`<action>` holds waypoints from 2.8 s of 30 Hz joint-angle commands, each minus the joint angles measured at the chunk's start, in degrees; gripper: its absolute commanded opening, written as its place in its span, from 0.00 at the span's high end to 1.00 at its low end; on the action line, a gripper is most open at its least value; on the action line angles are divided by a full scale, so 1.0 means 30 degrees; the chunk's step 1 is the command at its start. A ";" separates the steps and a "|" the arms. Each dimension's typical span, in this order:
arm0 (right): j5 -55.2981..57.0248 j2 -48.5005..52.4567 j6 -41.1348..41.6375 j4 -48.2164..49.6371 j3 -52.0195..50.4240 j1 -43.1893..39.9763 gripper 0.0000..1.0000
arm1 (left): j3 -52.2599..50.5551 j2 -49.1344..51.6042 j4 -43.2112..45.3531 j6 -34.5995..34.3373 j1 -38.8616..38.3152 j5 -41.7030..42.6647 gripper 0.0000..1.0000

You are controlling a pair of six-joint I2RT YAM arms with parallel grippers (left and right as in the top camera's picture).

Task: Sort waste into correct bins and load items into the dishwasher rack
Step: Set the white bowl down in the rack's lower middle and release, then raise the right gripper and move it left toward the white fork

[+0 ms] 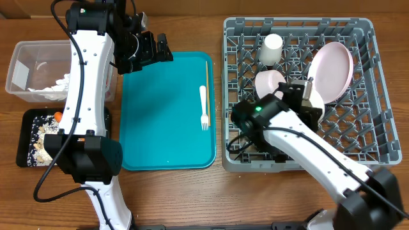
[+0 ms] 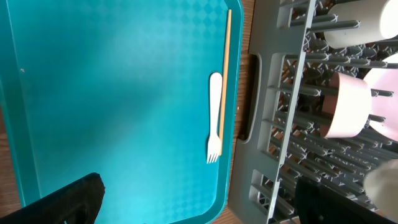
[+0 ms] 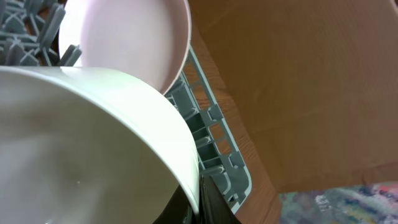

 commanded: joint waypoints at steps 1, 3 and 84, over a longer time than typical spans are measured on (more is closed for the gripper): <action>0.0386 0.1304 0.0379 -0.0109 -0.0124 0.0124 0.96 | 0.0423 -0.0612 0.0029 0.0153 -0.0117 -0.0015 0.00; 0.0386 0.1829 0.0386 -0.0175 -0.0131 0.0124 0.96 | 0.0423 -0.0612 0.0029 0.0153 -0.0117 -0.0007 0.00; -1.0907 -0.3738 -0.3162 0.0168 0.4677 0.4699 0.25 | 0.0423 -0.0612 0.0029 0.0153 -0.0117 -0.0007 0.00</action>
